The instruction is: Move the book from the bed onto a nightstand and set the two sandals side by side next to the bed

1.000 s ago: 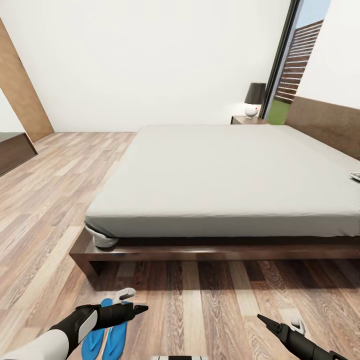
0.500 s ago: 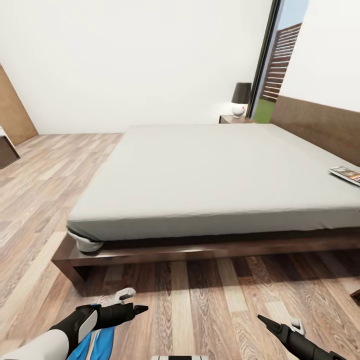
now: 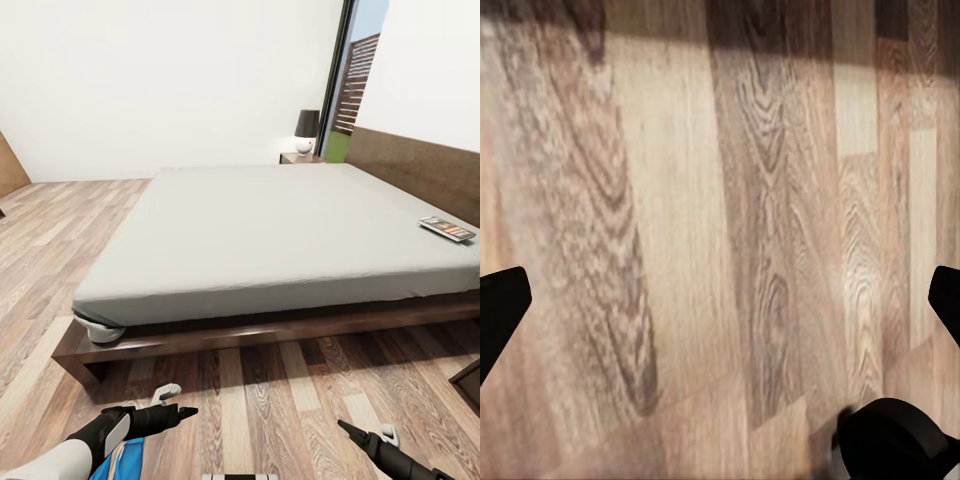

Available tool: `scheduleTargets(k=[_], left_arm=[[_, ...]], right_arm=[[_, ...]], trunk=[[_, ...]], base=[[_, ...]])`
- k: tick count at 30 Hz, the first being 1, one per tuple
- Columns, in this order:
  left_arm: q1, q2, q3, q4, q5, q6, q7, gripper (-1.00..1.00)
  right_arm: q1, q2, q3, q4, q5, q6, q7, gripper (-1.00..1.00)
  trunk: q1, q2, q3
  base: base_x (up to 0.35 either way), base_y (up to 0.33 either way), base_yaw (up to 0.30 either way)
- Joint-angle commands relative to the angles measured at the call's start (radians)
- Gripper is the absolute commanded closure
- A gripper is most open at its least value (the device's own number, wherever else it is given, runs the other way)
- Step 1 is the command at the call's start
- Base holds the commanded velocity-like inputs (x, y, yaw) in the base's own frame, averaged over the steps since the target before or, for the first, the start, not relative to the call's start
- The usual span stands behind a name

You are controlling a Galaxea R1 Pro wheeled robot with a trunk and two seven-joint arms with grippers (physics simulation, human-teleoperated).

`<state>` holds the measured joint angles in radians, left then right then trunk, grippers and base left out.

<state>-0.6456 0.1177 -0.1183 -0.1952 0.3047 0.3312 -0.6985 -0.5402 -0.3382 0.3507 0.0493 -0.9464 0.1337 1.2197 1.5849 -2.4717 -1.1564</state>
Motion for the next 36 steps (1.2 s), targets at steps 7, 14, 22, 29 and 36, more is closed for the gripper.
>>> scheduleTargets(k=[7, 14, 22, 29, 36], left_arm=[[0.000, -0.004, -0.008, -0.001, 0.011, 0.007, 0.000, -1.00], [0.000, -0.010, -0.008, 0.000, 0.011, 0.007, 0.000, -1.00], [0.000, -0.017, -0.008, 0.009, 0.011, 0.008, -0.001, -1.00], [0.000, -0.020, -0.008, 0.011, 0.011, 0.008, 0.000, -1.00], [0.000, -0.020, -0.007, 0.011, 0.011, 0.007, 0.000, -1.00]], right_arm=[[-0.001, 0.012, 0.004, 0.003, -0.011, 0.011, -0.008, -1.00], [0.002, 0.014, 0.003, 0.003, -0.011, 0.011, -0.013, -1.00], [0.014, 0.014, 0.002, 0.003, -0.012, 0.011, -0.014, -1.00], [0.016, 0.014, 0.003, 0.003, -0.012, 0.010, -0.014, -1.00], [0.018, 0.016, 0.004, 0.003, -0.011, 0.010, -0.015, -1.00]], trunk=[[0.000, 0.000, -0.001], [0.000, 0.000, -0.001], [0.000, 0.000, -0.001], [0.000, 0.000, -0.001], [0.000, 0.000, -0.001]], base=[[0.000, 0.000, -0.006], [0.000, 0.000, -0.129], [0.000, 0.000, -0.258], [0.000, 0.000, -0.279], [0.000, 0.000, -0.281]])
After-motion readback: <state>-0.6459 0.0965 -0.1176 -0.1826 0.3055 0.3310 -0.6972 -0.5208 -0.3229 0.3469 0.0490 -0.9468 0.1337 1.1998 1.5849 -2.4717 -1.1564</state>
